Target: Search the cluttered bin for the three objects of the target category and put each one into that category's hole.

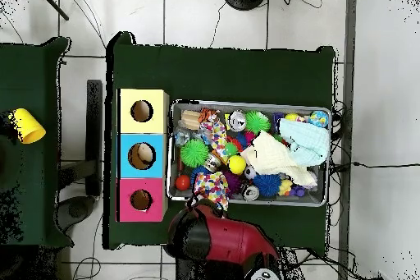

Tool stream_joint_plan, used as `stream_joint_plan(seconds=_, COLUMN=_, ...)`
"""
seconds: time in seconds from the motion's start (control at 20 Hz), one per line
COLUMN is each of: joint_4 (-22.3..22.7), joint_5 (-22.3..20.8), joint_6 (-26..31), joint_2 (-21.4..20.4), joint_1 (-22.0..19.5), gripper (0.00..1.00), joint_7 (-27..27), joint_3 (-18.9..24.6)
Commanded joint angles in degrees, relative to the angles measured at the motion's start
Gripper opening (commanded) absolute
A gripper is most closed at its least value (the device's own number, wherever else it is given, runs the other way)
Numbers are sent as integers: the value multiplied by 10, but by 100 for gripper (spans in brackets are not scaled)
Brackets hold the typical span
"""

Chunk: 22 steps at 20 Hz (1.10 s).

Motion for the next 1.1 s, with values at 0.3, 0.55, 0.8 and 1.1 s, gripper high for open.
stream_joint_plan(seconds=0.3, joint_4=-71, joint_5=-26, joint_6=61, joint_2=21, joint_1=-31, gripper=100, joint_7=-21, joint_3=69)
stream_joint_plan(seconds=0.55, joint_4=-78, joint_5=-27, joint_6=55, joint_2=34, joint_1=-35, gripper=100, joint_7=-18, joint_3=64)
stream_joint_plan(seconds=0.8, joint_4=-85, joint_5=-58, joint_6=17, joint_2=53, joint_1=-60, gripper=100, joint_7=-33, joint_3=71)
stream_joint_plan(seconds=1.1, joint_4=-71, joint_5=-75, joint_6=-18, joint_2=56, joint_1=-60, gripper=100, joint_7=-3, joint_3=68)
